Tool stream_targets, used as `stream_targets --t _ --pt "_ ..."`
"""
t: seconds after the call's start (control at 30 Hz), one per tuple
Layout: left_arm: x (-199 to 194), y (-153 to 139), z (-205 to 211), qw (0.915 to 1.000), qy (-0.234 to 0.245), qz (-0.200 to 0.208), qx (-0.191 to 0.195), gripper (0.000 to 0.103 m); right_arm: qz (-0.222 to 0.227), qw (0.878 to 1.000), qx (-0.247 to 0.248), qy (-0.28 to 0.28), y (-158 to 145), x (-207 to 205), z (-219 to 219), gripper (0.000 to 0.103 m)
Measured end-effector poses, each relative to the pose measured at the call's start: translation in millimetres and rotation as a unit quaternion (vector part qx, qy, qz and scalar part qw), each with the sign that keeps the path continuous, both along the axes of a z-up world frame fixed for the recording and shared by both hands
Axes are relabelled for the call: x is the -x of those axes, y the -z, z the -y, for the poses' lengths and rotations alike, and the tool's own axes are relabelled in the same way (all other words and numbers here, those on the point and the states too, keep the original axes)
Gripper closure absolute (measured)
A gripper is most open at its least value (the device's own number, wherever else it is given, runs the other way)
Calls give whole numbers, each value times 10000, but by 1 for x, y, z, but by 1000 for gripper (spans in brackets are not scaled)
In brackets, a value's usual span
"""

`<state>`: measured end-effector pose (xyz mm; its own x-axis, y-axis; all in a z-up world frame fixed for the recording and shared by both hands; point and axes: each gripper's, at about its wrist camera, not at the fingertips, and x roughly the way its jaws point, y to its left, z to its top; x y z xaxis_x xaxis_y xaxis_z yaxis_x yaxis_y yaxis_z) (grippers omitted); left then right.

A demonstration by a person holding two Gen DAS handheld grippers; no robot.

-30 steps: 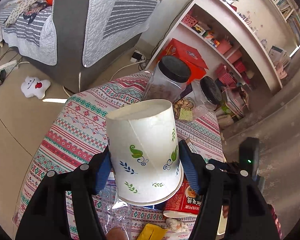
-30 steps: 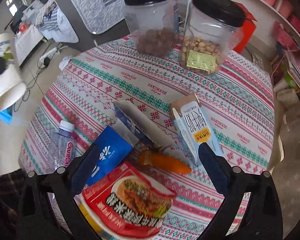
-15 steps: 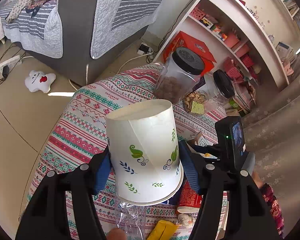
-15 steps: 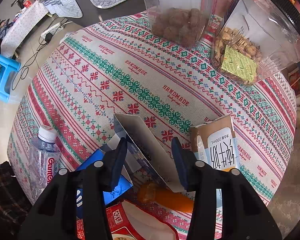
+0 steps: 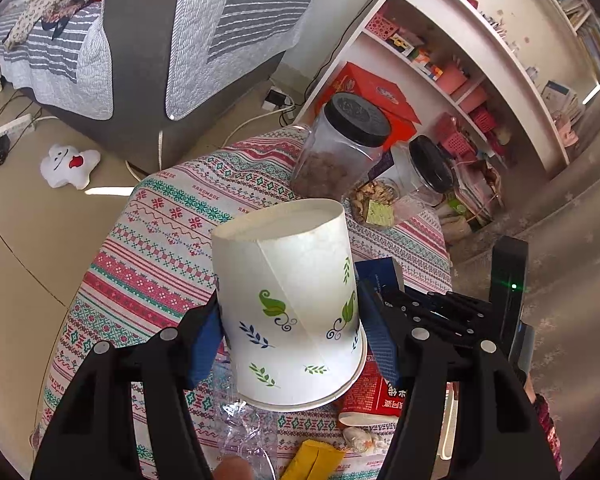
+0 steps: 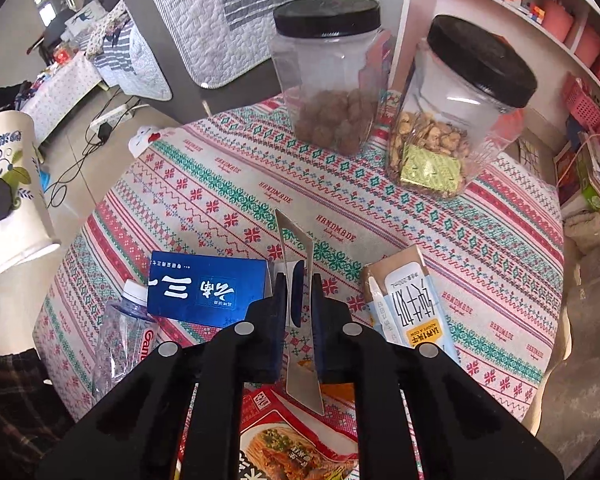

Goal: Collect trash
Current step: 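Grasp the small clear packet with the right gripper and lift it while the left gripper holds the cup, then carry the packet over the white bin and open the right gripper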

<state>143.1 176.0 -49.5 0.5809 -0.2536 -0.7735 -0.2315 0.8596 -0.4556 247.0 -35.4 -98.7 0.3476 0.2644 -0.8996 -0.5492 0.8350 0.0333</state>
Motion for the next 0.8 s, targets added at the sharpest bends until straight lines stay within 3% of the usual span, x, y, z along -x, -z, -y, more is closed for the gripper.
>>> stream_targets --t 0.23,0.43,0.57,0.7,0.8 --pt "2 -9 22 9997 151 189 -20 40 872 9906 -505 926 -51 24 45 92" --pt "5 -16 44 9987 324 391 -74 40 1709 9632 -722 1947 -84 57 101 92" --pt "5 -19 61 9978 455 478 -75 40 2126 9330 -638 2832 -95 84 148 92" --pt "6 -21 83 9965 628 551 -105 40 2389 8876 -410 3916 -97 117 201 91" --pt "8 -22 103 9951 769 605 -169 40 2291 8521 -185 4702 -89 141 239 90"
